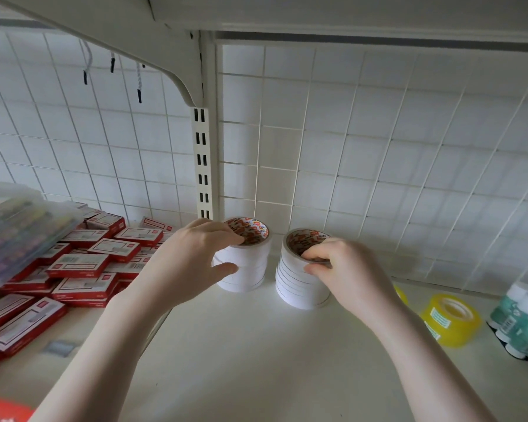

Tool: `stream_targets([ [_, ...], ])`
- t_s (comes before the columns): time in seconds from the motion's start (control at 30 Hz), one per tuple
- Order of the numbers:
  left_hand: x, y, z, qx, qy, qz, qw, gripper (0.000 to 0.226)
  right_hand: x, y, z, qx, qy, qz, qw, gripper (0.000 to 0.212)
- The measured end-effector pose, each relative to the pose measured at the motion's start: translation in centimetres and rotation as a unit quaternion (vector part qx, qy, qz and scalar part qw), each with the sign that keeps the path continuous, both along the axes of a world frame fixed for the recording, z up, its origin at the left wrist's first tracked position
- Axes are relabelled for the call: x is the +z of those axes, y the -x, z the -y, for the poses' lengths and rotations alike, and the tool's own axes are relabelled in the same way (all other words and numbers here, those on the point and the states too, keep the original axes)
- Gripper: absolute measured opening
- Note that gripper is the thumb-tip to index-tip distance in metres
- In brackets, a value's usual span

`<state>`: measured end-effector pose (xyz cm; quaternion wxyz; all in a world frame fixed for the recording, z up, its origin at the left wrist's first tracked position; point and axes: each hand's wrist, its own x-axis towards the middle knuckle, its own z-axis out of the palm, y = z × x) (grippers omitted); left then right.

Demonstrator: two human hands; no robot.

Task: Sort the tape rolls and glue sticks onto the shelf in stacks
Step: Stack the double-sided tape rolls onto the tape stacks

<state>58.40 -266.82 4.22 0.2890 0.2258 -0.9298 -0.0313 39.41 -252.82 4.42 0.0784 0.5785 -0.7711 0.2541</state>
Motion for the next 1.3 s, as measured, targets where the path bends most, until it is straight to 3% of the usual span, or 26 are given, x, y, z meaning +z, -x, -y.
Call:
stream_targets([
  [0.37, -1.1, -0.3, -0.7, -0.007, 0.003, -0.021, 1.0, 0.041, -0.6, 0.2, -0.2, 0.01, 0.009, -0.004, 1.0, 0.01],
  [0.53, -2.0, -0.4, -1.9, 0.021, 0.018, -0.035, 0.999, 0.047, -0.7, 0.8, -1.6, 0.01, 0.083, 0.002, 0.996, 0.029],
  [0.83, -3.8, 0.0, -7.0, 0.112, -0.011, -0.059, 0.992, 0.049, -2.8, 3.7, -9.2, -0.092, 0.128, -0.094, 0.983, 0.023],
  [1.03, -5.9, 1.0, -12.7, 0.155, -0.059, -0.051, 0.985, 0.045, -5.0, 4.3, -14.4, -0.095, 0.163, -0.12, 0.975, 0.013],
  [1.17, -6.3, 1.7, -16.0, 0.157, -0.1, -0.053, 0.981, 0.048, -6.3, 4.2, -17.5, -0.111, 0.161, -0.098, 0.976, 0.026],
  [1.3, -6.3, 2.0, -18.8, 0.129, -0.101, -0.058, 0.985, 0.049, -7.2, 3.6, -21.2, -0.141, 0.168, -0.1, 0.971, 0.021],
])
